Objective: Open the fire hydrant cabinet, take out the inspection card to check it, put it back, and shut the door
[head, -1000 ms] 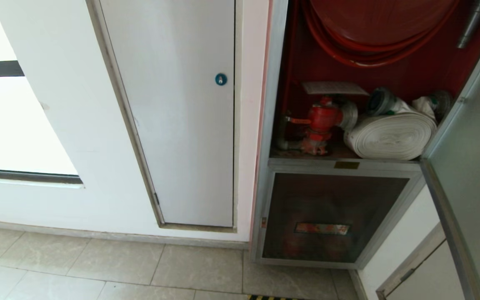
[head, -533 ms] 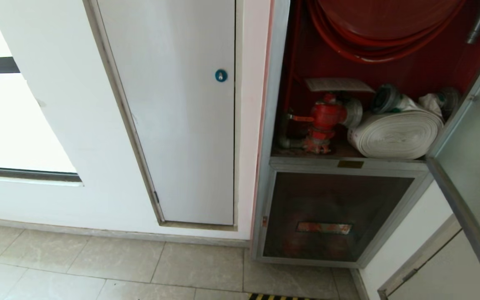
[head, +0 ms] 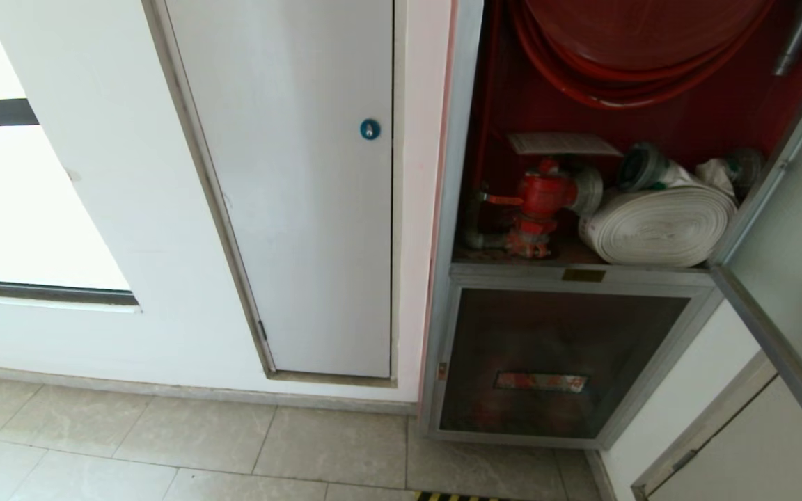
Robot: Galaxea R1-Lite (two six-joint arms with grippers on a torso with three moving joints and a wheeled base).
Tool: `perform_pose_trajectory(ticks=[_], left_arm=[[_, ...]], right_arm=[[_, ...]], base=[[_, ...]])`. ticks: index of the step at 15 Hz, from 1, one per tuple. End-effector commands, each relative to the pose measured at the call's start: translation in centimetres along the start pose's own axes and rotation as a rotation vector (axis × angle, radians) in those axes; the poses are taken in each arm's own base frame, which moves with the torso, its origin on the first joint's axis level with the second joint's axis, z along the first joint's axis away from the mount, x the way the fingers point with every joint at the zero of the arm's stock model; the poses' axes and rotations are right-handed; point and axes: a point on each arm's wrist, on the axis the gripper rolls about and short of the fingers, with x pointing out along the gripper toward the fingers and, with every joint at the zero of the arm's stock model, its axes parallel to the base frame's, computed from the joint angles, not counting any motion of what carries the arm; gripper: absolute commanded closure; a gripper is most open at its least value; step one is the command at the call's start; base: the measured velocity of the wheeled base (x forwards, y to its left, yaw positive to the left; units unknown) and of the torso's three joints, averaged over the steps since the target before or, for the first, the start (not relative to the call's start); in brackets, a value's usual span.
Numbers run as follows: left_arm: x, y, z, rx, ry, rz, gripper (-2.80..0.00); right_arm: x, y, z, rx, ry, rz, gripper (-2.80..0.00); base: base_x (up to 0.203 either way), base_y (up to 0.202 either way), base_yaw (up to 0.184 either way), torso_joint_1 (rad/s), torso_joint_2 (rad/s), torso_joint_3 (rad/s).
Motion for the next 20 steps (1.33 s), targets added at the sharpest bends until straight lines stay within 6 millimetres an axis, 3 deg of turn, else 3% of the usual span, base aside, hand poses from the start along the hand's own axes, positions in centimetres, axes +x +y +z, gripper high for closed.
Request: perform_pose_trajectory(ticks=[1,4,10,20], left_arm=[[0.0,0.0,0.0,0.000,0.003,0.000,0.00],[0.0,0.0,0.0,0.000,0.003,0.000,0.00],[0.0,0.0,0.0,0.000,0.003,0.000,0.00],[0.0,0.0,0.0,0.000,0.003,0.000,0.00]], right_arm=[[1.3,-0.2,-0.6,-0.033,-0.003,-0.064,0.00],[3.3,-0.5,-1.6,-0.086,-0.003,-0.130,0.00],[5.3,-0.6,-3.0,-0.117,0.009,-0.167,0.00],[6.8,-1.3,-4.3,-0.112,0.023,-0.192,0.00]], base=[[0.000,0.000,0.000,0.000,0.00,0.000],[0.000,0.000,0.000,0.000,0.00,0.000],[0.000,0.000,0.000,0.000,0.00,0.000],[0.000,0.000,0.000,0.000,0.00,0.000]])
